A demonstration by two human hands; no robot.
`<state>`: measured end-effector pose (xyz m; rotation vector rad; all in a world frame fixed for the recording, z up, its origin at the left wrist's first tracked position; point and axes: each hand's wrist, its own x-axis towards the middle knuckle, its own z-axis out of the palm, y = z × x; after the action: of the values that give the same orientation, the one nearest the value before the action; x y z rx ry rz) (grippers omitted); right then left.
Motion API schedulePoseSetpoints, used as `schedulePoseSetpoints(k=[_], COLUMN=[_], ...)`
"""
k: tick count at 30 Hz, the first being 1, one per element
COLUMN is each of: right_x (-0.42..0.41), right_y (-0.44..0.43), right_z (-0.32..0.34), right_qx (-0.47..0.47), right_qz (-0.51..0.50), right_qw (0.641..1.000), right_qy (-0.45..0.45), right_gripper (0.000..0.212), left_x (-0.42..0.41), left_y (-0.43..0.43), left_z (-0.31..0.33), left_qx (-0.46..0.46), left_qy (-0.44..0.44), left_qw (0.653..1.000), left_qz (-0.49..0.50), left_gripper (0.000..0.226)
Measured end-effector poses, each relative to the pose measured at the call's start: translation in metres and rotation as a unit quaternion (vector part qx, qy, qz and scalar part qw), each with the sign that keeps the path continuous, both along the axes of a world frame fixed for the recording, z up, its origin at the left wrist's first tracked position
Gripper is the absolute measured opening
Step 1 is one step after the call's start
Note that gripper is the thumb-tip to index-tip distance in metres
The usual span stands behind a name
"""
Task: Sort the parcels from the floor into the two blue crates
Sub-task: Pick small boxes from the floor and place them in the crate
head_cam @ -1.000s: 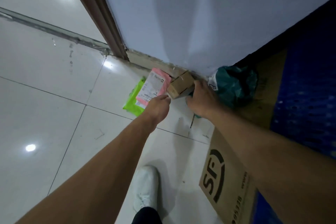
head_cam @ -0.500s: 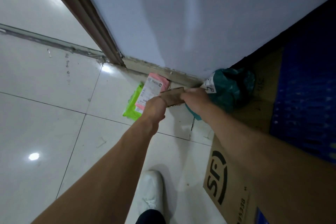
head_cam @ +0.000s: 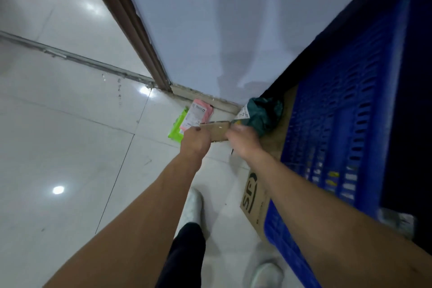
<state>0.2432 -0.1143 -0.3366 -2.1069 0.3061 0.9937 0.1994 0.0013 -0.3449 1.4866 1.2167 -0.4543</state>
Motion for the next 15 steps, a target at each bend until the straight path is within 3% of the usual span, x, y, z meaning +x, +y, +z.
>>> schedulePoseSetpoints(k=[2,6,10,15], right_x=[-0.018,-0.054,-0.082,-0.116], right_y=[-0.012,-0.038,-0.06,-0.094], right_z=[0.036,0.114,0.207,0.304], right_qx=[0.014,0.045,0.099,0.148], right_qz=[-0.015,-0.078,-0.183,-0.157], right_qw=[1.0,0.996,0.977,0.976], right_qy=[-0.007,-0.001,0.045,-0.001], right_gripper=[0.031,0.023,0.02,0.024], left_x=[-0.015,-0.044,-0.073,-0.099], left_y=[-0.009,-0.022,-0.042,-0.079], left_z=[0.038,0.118,0.195,0.291], left_qx=[0.005,-0.005,0.004,0.063], left_qy=[0.002,-0.005,-0.014,-0.061], left_qw=[1.0,0.998,0.997,0.993], left_qz=[0.013,0.069,0.077,0.078], left_gripper=[0.042,0.016,0.024,0.029])
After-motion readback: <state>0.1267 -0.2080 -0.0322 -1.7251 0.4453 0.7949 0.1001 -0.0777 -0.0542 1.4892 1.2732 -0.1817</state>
